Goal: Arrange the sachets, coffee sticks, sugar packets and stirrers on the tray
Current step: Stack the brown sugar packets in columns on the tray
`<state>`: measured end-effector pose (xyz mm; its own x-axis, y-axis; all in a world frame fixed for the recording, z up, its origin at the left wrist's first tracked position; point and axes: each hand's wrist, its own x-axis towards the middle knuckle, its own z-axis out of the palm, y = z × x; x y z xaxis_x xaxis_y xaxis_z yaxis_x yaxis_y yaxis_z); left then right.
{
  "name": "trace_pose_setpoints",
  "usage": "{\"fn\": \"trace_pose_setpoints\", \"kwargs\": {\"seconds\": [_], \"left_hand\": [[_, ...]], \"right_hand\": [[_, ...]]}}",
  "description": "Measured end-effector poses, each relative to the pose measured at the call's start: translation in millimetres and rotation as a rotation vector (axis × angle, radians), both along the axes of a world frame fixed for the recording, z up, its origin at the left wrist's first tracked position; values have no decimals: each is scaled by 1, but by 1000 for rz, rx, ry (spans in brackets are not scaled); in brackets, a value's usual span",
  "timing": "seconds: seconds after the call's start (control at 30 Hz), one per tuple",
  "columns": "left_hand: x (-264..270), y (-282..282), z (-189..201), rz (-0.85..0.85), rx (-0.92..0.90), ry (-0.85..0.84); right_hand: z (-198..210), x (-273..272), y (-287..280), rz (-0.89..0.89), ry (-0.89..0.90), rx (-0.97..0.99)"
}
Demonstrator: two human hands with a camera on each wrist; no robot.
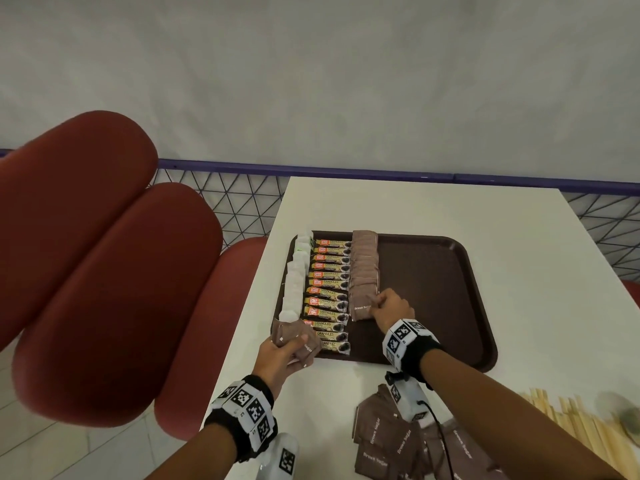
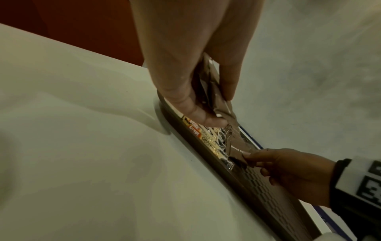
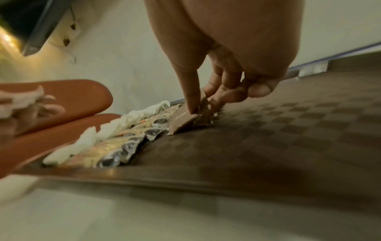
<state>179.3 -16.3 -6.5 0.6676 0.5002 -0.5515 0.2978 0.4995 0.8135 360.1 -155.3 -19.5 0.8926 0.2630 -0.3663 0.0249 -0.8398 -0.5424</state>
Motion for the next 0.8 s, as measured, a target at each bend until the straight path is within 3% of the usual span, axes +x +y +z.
{"fn": "trace_pose_setpoints", "kwargs": {"seconds": [0.2,0.5,0.67,0.8], "left_hand": [[1,-1,1,-7,-5,-29],[8,-7,3,-5,-34,-75],[13,-15,8,-20,-61,-93],[17,-23,12,-62,-40,-131]], "right_hand": [[1,5,0,110,-177,-152],[14,-12,0,155,-375,-25],[27,-33,1,279,-227,212],[28,-50,-2,402,6,230]]}}
